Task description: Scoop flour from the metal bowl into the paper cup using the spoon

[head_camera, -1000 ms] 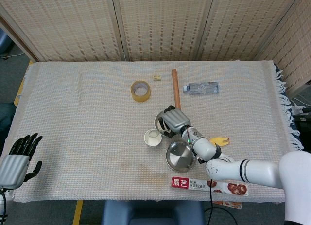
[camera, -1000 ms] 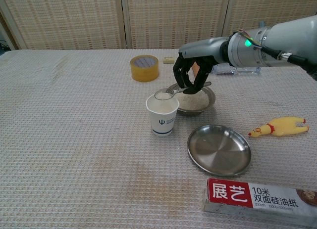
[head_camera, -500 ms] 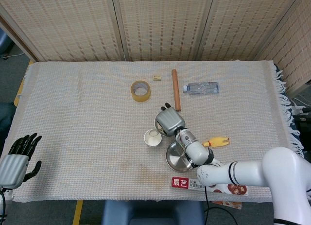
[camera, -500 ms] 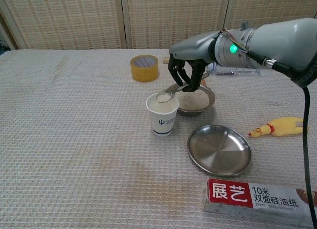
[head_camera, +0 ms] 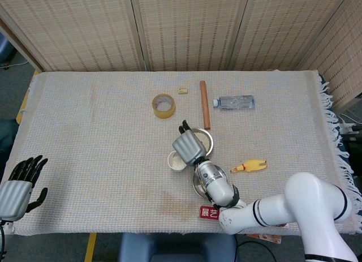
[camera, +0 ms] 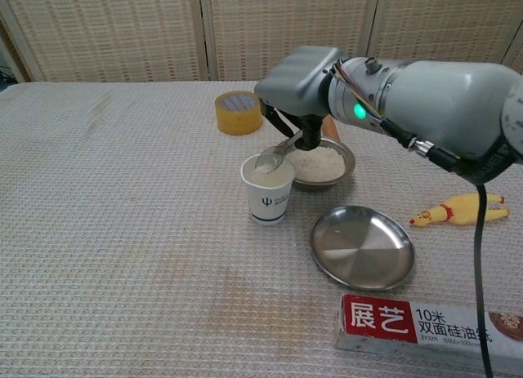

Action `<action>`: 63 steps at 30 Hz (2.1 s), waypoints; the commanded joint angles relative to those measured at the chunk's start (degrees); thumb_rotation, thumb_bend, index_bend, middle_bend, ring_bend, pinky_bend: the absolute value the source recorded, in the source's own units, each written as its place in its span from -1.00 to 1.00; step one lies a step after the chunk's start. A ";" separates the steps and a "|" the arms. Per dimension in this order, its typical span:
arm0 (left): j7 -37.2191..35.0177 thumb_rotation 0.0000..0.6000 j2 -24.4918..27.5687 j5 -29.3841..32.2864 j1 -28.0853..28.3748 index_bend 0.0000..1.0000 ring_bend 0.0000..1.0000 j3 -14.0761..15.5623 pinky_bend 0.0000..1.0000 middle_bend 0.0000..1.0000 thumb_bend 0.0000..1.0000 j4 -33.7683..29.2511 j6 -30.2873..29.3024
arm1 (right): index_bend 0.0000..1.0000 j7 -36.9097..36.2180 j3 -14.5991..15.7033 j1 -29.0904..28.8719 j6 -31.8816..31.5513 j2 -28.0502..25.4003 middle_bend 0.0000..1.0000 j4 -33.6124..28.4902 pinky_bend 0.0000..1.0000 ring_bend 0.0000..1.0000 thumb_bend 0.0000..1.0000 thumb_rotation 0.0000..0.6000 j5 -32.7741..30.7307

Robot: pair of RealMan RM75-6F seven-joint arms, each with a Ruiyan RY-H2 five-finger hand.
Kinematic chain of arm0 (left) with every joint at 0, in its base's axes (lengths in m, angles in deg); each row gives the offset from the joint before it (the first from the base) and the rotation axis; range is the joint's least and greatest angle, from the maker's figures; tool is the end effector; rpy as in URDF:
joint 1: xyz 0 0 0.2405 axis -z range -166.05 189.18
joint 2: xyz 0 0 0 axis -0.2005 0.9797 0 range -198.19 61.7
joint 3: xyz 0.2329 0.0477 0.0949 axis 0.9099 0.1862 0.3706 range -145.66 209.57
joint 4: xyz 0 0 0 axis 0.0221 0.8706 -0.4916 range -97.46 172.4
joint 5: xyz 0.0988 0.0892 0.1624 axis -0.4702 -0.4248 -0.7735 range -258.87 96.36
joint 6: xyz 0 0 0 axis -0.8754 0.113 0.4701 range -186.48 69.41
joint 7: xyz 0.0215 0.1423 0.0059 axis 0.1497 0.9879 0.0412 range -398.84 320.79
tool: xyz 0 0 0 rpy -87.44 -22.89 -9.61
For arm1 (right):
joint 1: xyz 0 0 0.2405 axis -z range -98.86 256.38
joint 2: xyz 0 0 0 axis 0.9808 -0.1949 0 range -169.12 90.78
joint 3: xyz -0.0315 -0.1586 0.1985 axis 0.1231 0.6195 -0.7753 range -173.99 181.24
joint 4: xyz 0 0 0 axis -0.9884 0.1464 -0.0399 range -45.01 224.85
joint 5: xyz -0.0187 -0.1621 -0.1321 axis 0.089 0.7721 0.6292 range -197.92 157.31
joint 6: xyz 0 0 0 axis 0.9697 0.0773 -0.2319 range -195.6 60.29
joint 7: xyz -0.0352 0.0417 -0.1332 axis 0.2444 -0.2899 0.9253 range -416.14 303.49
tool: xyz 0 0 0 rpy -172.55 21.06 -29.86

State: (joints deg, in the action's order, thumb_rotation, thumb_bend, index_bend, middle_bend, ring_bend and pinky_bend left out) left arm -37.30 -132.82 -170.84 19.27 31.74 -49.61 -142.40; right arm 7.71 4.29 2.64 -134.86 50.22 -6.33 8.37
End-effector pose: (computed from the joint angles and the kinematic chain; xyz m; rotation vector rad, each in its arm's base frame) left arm -0.3166 0.1882 0.1530 -1.5319 -0.8026 -0.8434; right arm -0.0243 -0.3502 -0.0333 2.0819 -0.2295 0.4726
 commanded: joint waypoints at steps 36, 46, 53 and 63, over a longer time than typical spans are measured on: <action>0.29 1.00 0.82 -0.05 -0.55 -1.00 -1.00 0.35 -0.80 -1.00 -0.13 -1.08 -0.11 | 0.77 -13.45 -0.98 16.05 -11.42 -6.84 0.18 -7.89 -0.87 -0.71 -0.30 1.00 25.75; 1.89 1.00 0.47 -0.14 -0.73 -1.00 -1.00 0.39 -0.78 -1.00 -0.13 -1.68 -0.29 | 0.75 -50.40 3.18 29.46 -4.96 -19.65 0.18 -8.17 -0.87 -0.71 -0.30 1.00 36.04; 3.53 1.00 -0.29 -0.72 -0.37 -1.00 -1.00 0.66 -0.78 -1.00 -0.13 -2.09 0.32 | 0.68 -55.29 6.17 34.01 -0.72 -16.37 0.18 0.32 -0.87 -0.71 -0.30 1.00 41.33; 3.94 1.00 -0.70 -0.98 0.07 -1.00 -1.00 0.91 -0.78 -1.00 -0.12 -2.08 1.21 | 0.67 -47.82 5.99 35.24 5.31 -7.19 0.18 7.51 -0.87 -0.71 -0.30 1.00 43.92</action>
State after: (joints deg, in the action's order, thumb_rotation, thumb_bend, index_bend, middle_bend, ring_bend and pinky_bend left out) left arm -33.31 -133.54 -171.86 19.32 32.64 -51.72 -141.23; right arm -41.82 10.55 37.52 -130.78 41.22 0.05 51.88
